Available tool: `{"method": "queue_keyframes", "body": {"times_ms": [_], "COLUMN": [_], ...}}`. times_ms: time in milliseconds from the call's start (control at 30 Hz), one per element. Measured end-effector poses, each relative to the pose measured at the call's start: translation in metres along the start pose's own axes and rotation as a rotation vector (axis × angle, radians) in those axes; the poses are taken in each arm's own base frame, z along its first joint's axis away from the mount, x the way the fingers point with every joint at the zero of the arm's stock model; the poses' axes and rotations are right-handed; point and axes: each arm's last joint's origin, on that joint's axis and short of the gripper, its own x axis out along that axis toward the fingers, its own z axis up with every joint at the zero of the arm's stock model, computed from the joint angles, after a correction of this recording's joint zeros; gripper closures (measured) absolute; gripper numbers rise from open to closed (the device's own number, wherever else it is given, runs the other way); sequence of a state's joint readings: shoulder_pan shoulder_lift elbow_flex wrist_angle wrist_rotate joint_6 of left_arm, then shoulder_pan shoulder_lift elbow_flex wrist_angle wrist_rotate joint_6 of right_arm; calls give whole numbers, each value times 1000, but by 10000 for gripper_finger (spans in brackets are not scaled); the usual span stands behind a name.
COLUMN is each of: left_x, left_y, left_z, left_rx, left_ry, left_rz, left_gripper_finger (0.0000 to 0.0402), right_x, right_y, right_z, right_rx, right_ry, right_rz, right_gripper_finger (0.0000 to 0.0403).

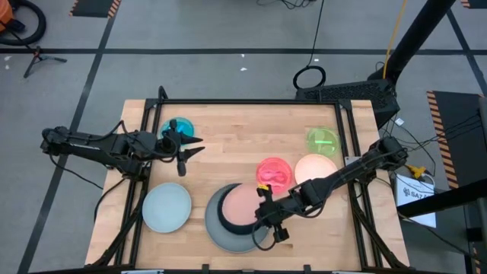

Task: Stack plastic plates
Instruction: Stack the pink plate on top of the black plate, then stack the light blue plate on top of the pink plate

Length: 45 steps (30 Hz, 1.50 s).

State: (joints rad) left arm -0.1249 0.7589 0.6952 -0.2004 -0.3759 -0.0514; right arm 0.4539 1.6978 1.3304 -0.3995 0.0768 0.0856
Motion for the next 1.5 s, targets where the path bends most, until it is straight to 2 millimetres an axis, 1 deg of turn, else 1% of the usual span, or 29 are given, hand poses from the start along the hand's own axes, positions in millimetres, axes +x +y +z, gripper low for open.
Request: {"method": "queue_keyframes", "body": {"times_ms": [200, 333, 500, 667, 767, 900, 1033, 1133, 1233, 1400, 1500], "left_x": [0, 0, -1, 1, 6, 12, 19, 24, 31, 39, 41], "left_y": [0, 0, 1, 1, -1, -4, -11, -20, -33, -52, -59], "left_z": [-5, -7, -11, -20, -29, -45, -68, -86, -99, -119, -127], "left_rx": [-62, -107, -159, -232, -272, -310, -329, -294, -209, 24, 101], "left_ry": [47, 68, 111, 196, 278, 447, 711, 924, 1060, 1180, 1224], "left_rz": [4, 8, 17, 41, 69, 88, 62, 36, -72, -190, -238], "left_gripper_finger": [266, 266, 266, 266, 266, 266, 266, 266, 266, 266, 266], "right_x": [0, 0, -1, -2, -2, -3, -3, -3, -3, -3, -3], "right_y": [0, 0, -1, -5, -6, -7, -7, -7, -7, -7, -8], "right_z": [0, -3, -13, -18, -19, -22, -23, -23, -22, -22, -22], "right_rx": [8, 12, 29, 79, 77, 68, 67, 66, 59, 54, 56], "right_ry": [1, 30, 137, 187, 199, 228, 234, 231, 230, 224, 223], "right_rz": [1, 1, -13, -35, -58, -91, -93, -93, -92, -113, -117], "right_gripper_finger": [290, 273, 267, 269, 273, 274, 275, 275, 275, 275, 275]}}
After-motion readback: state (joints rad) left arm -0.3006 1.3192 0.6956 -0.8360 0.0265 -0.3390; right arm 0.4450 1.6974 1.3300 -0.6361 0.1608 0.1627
